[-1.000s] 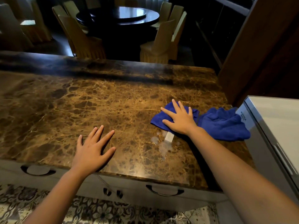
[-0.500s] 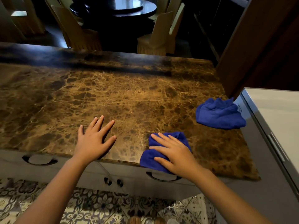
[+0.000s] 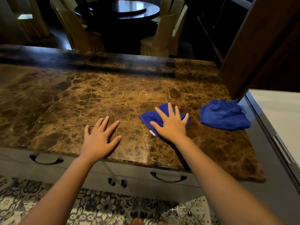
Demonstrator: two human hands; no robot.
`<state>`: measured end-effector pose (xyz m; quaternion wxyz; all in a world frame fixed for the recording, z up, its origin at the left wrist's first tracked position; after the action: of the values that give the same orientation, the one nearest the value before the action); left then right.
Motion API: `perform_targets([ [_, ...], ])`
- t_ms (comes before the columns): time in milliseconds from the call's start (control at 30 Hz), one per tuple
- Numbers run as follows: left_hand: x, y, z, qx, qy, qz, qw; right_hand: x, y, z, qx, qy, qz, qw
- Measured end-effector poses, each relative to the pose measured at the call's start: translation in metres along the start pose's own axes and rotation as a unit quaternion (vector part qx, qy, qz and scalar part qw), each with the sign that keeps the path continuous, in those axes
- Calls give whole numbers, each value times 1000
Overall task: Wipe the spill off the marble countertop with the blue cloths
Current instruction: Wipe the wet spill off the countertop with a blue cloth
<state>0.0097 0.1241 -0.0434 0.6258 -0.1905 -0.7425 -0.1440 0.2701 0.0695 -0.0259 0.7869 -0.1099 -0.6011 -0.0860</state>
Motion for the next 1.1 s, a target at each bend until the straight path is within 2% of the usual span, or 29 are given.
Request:
perform_targets([
  [200, -2, 2, 2, -1, 1, -11, 1000, -21, -65, 33, 162, 12, 1, 987],
  [333, -2, 1, 2, -6, 4, -19, 1000, -22, -107, 29, 219, -14, 0, 976],
  [467, -2, 2, 3, -10, -1, -15, 1000, -4, -124, 28, 197, 29, -3, 980],
  [600, -1, 0, 2, -10, -3, -12, 1000, -4, -138, 38, 176, -50, -78, 980],
  [867, 6, -3, -4, -18, -6, -6, 1000, -16, -149, 46, 243, -20, -102, 964],
  [1000, 9, -3, -7, -17, -9, 6, 1000, -3, -158, 37, 269, 35, -61, 961],
  [1100, 11, -3, -8, -18, -15, 20, 1000, 10, -165, 25, 231, 154, -13, 961],
])
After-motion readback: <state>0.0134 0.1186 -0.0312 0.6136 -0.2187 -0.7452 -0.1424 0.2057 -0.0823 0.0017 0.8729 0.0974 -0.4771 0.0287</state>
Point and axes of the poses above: each hand's wrist, its own y-axis towards the middle knuckle, its own x-axis out of the back of the hand, z = x × y, the point moved 3 cm from there along y, towards the middle knuckle, and after that the axes turned 4 degrees about z, right-handed, at the moved point
